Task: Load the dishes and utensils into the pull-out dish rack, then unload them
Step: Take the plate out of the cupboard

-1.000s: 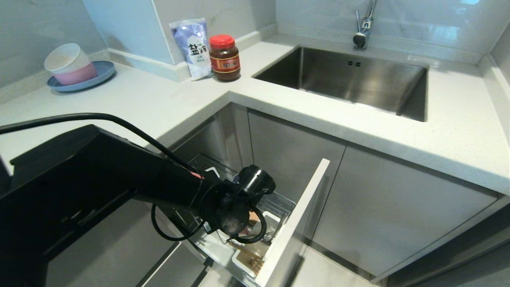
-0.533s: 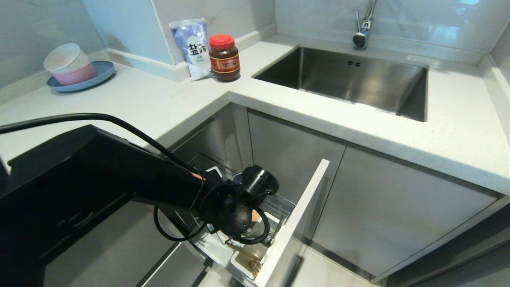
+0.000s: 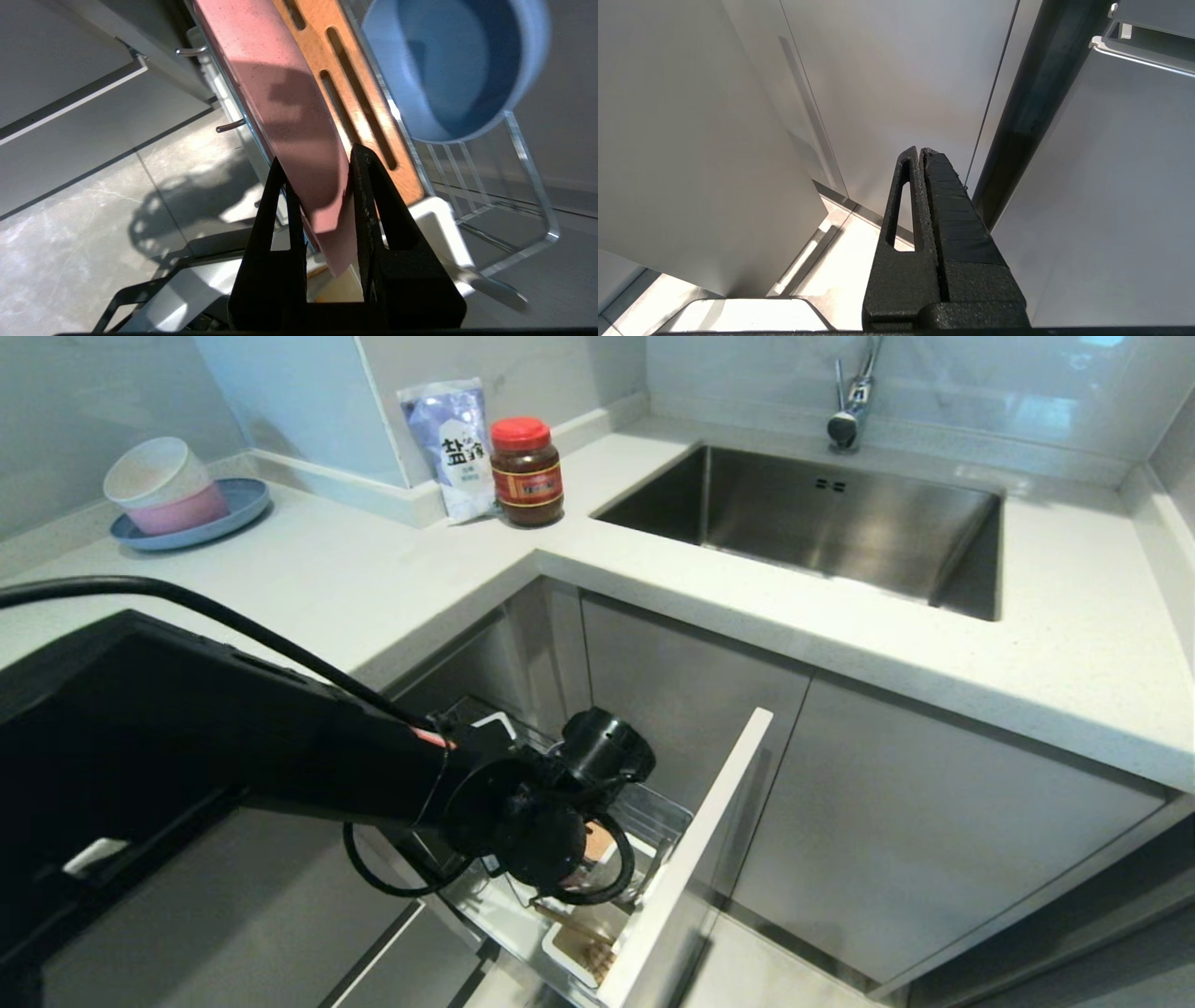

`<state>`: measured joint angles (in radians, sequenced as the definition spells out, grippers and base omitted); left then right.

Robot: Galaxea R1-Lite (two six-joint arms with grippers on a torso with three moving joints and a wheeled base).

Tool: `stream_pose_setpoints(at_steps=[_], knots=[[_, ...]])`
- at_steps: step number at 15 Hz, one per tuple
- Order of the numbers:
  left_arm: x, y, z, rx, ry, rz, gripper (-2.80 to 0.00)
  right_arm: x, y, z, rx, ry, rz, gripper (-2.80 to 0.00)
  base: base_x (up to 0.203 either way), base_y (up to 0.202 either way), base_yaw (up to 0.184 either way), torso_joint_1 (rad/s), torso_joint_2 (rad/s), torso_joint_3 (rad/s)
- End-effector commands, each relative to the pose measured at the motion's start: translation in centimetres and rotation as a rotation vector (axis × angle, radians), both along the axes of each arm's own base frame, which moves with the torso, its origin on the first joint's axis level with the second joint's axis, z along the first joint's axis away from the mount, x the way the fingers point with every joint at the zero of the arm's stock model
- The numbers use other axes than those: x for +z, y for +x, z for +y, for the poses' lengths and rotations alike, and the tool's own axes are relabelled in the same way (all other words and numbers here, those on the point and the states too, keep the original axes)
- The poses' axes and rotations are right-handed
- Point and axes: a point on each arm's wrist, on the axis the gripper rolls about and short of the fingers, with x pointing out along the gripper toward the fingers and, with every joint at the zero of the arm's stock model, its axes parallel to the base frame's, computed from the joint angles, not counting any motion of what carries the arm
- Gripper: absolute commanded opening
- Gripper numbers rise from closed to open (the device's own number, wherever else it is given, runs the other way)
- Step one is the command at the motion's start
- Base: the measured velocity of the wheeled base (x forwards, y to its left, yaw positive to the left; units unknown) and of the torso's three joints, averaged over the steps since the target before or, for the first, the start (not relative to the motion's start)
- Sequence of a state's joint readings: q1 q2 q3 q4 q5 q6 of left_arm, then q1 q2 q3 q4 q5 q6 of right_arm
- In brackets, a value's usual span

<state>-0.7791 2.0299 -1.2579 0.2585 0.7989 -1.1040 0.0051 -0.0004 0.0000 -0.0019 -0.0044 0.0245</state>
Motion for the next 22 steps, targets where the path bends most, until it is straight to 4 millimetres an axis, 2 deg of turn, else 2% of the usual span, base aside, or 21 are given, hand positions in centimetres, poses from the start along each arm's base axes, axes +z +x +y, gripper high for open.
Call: stream_pose_setpoints(at_steps=[1,7,13,17,22], knots=[[2.6,-0.9,0.5,-0.001,-0.049,-0.057,-2.80,0.0,0.0,0.0,-0.001,0.000,-0.003,-2.80,0.000,0.000,0.000,0.000,0.00,0.000],[4.8,-2.3,0.7,-0.016,-0.071,-0.103,-2.80,0.0,0.0,0.0,-0.001,0.000,-0.003,-2.80,0.000,0.000,0.000,0.000,0.00,0.000],[10.6,-7.3,1.8,-0.121,-0.159,-0.183,-2.80,0.0,0.0,0.0,-0.001,0.000,-0.003,-2.80,0.000,0.000,0.000,0.000,0.00,0.000],[15.1,-10.9,3.6,-0.190,-0.201,-0.277,-2.80,0.0,0.0,0.0,0.001,0.000,-0.004,-2.80,0.000,0.000,0.000,0.000,0.00,0.000],[19.3,-13.2,6.3,-0.162,-0.204,-0.421,-2.80,0.0,0.0,0.0,0.000,0.000,-0.004,-2.80,0.000,0.000,0.000,0.000,0.00,0.000]])
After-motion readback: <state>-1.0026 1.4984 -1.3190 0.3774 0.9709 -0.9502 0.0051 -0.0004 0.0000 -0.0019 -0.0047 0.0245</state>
